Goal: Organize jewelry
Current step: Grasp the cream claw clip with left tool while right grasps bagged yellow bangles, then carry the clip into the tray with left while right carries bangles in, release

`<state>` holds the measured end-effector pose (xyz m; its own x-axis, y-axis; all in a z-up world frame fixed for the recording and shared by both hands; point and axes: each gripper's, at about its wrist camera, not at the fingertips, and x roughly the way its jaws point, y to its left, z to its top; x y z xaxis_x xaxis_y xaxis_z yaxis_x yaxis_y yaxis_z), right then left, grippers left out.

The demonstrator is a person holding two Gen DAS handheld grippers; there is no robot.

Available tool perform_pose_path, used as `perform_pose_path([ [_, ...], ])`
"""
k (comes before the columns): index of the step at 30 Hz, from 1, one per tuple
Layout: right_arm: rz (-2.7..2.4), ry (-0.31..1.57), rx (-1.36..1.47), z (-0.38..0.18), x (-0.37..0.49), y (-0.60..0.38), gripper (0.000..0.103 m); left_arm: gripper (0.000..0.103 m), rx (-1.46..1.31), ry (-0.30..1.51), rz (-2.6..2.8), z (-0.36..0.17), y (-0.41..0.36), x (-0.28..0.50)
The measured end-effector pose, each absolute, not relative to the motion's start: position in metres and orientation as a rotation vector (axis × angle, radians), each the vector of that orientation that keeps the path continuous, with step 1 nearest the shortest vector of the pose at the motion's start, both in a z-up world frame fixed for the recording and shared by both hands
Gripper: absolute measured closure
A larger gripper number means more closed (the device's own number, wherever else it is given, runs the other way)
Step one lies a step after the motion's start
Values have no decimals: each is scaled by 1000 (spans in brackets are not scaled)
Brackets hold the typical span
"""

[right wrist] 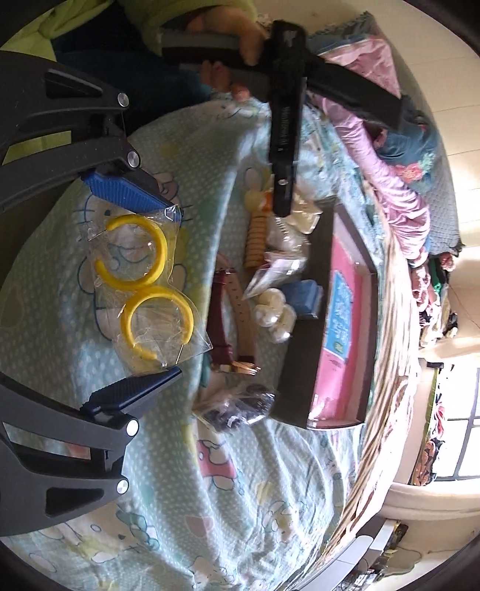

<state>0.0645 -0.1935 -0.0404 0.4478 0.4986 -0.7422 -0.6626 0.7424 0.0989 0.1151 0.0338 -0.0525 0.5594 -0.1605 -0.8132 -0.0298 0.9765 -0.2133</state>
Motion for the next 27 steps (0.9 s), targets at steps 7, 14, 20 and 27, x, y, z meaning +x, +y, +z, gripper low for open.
perform_pose_path([
  [7,702,789,-202,-21,74,-198,26,44,-213,915,-67,-34,38,105],
  [14,684,748,-190,-8,91,-193,26,44,-236,881,-38,-18,47,106],
  [20,683,711,-162,7,111,-186,26,44,-260,865,-22,-9,53,112],
  [27,683,678,-163,21,132,-176,26,44,-276,849,-9,-2,57,125],
])
